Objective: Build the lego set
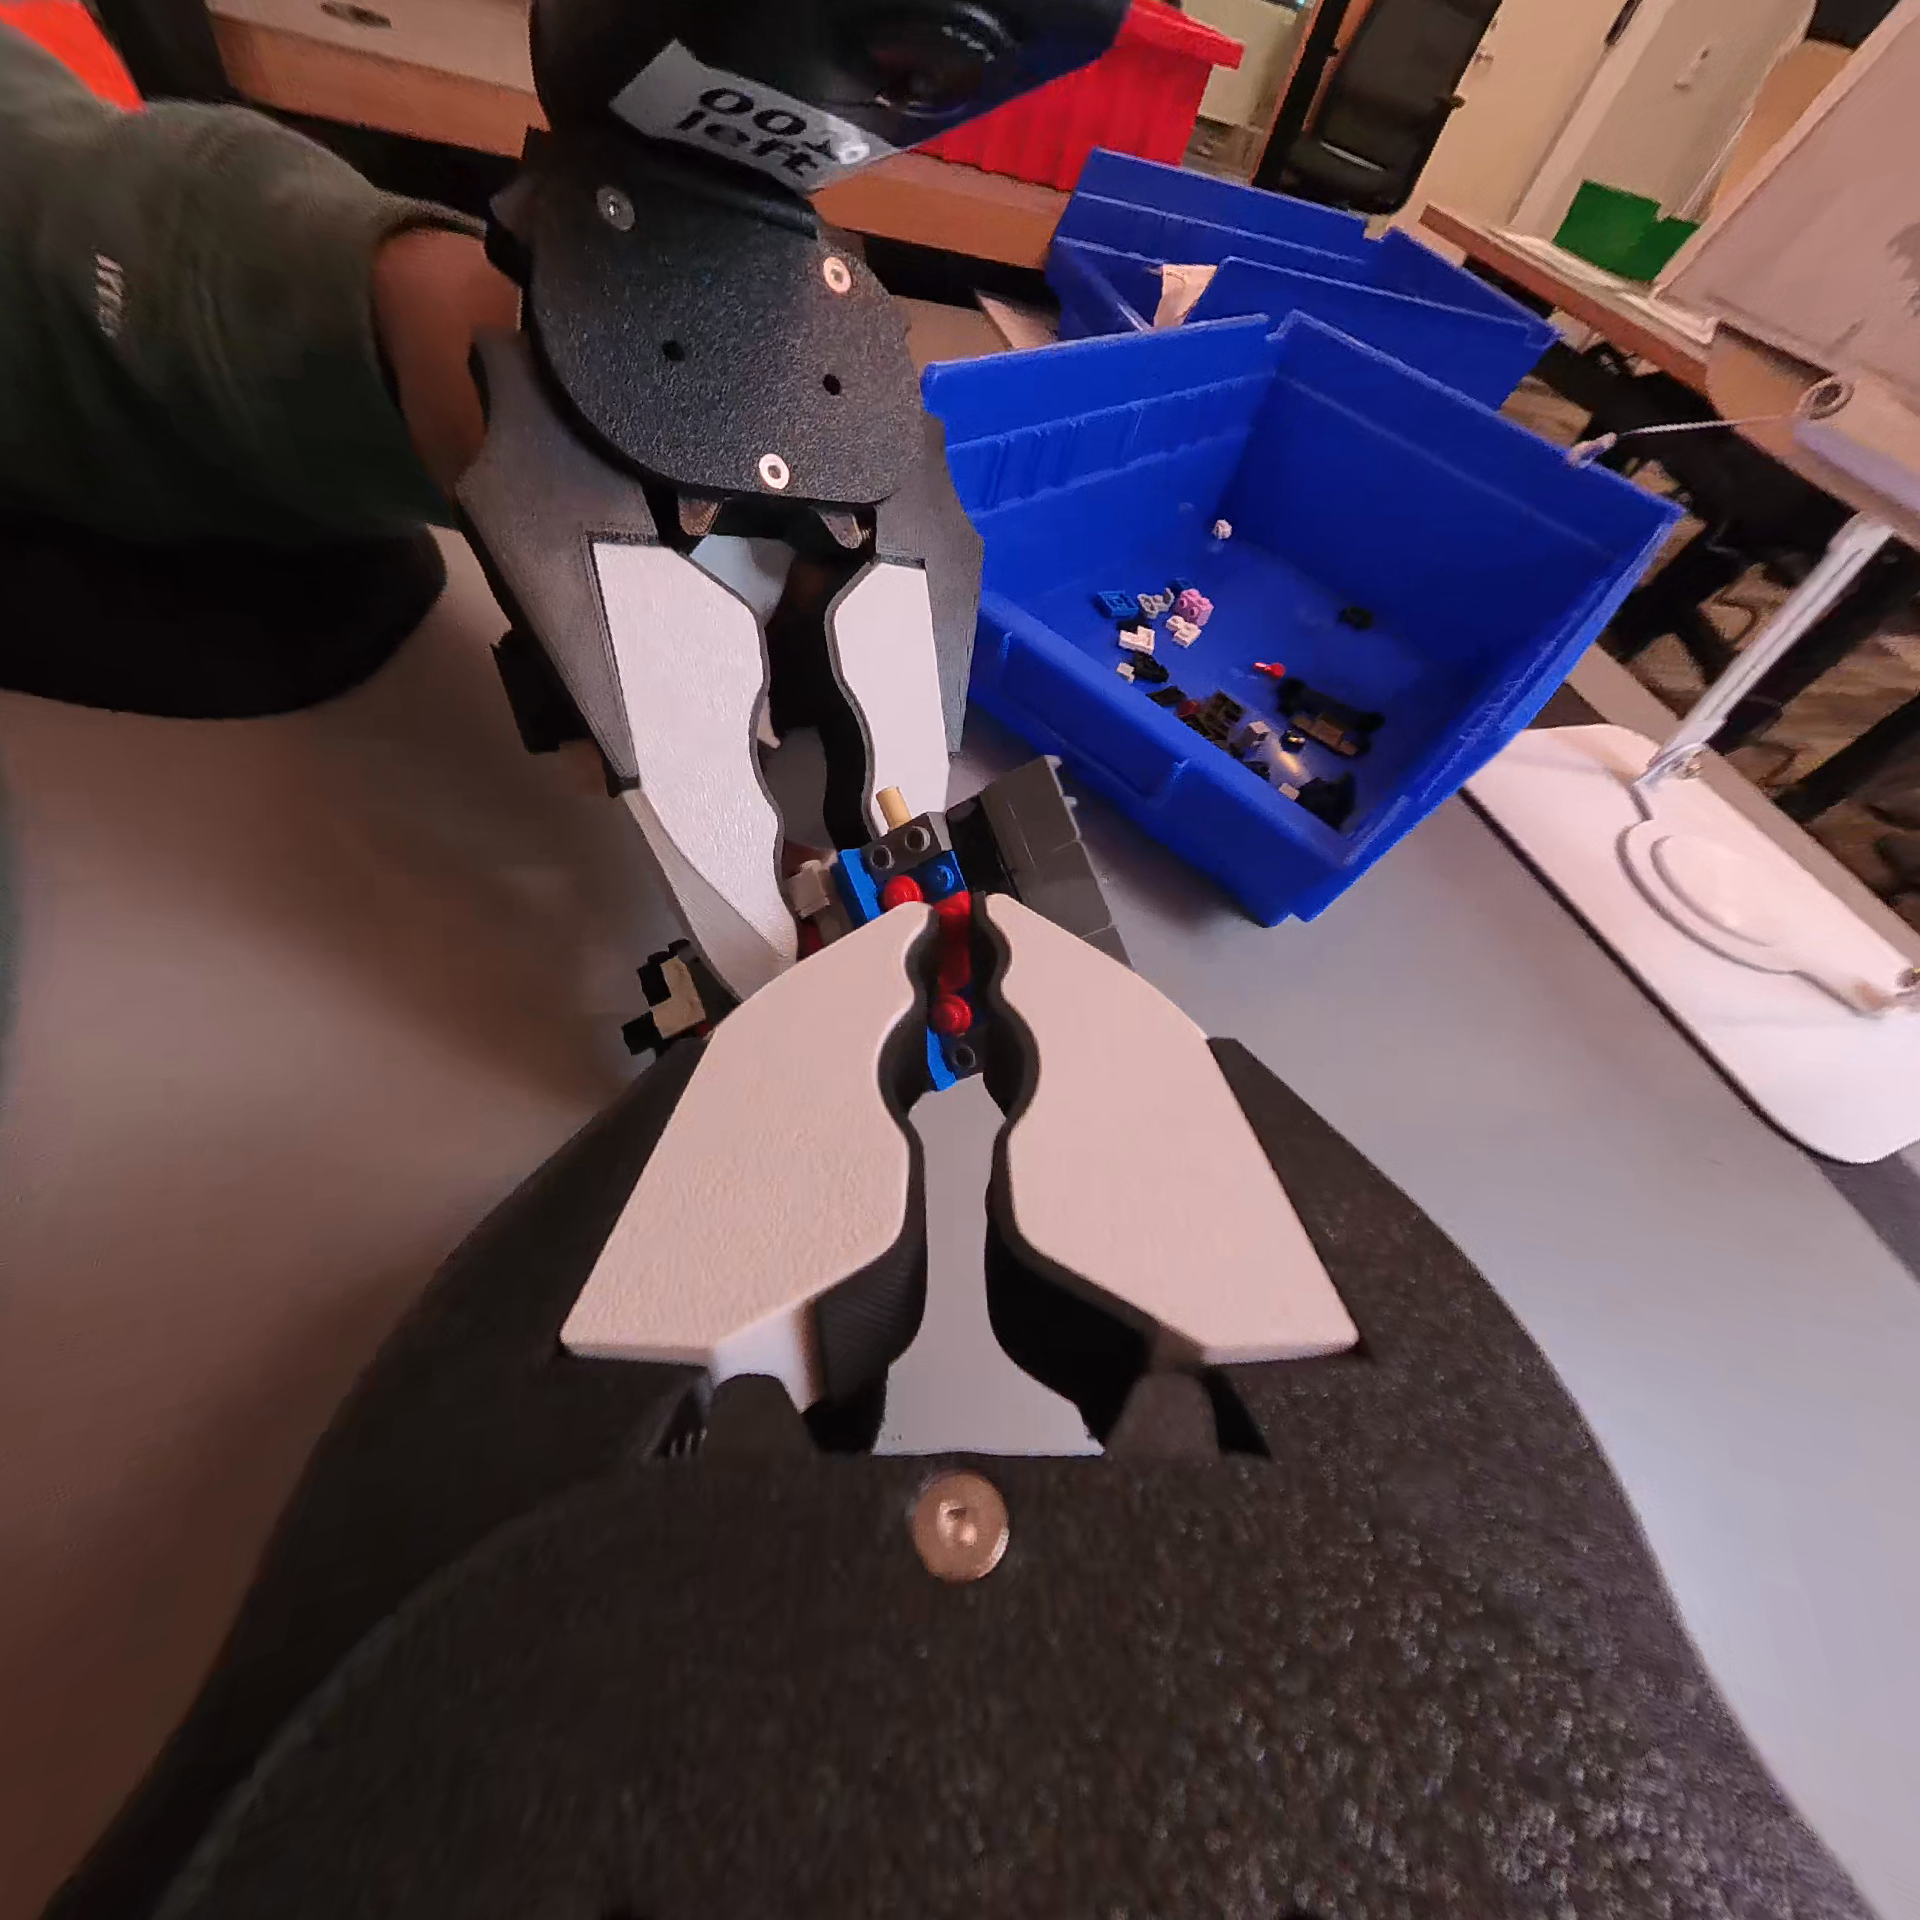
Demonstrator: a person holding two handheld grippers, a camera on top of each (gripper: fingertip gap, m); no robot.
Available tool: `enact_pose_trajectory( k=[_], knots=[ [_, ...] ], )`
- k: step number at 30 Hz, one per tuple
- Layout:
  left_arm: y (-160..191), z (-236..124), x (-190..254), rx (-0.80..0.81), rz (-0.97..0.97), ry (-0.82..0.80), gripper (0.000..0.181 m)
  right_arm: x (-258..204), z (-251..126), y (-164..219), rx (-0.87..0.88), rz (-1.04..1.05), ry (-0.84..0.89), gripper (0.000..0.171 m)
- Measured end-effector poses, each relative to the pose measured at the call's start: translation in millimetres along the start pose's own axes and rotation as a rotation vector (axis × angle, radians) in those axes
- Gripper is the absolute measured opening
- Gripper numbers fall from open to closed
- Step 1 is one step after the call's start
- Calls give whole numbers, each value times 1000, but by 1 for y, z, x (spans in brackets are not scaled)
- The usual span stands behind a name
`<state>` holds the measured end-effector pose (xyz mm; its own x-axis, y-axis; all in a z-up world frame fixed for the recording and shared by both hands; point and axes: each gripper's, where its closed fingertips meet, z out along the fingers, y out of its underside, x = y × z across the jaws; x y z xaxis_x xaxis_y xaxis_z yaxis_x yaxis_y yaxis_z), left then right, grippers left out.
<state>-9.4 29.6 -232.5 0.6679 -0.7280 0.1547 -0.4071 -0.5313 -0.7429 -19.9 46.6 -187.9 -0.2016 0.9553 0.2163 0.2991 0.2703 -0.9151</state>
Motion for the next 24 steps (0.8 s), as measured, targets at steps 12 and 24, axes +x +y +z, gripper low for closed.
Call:
enact_pose_trajectory(
  k=[12, 24],
  knots=[
    [-12, -9, -23, 87, -33, -120, 18, 14, -14, -21, 82, 58, 47, 8],
    [-32, -8, -36, 184, 96, -412, 18, 37, -3, -15, 75, 343, 237, 26]
  ],
)
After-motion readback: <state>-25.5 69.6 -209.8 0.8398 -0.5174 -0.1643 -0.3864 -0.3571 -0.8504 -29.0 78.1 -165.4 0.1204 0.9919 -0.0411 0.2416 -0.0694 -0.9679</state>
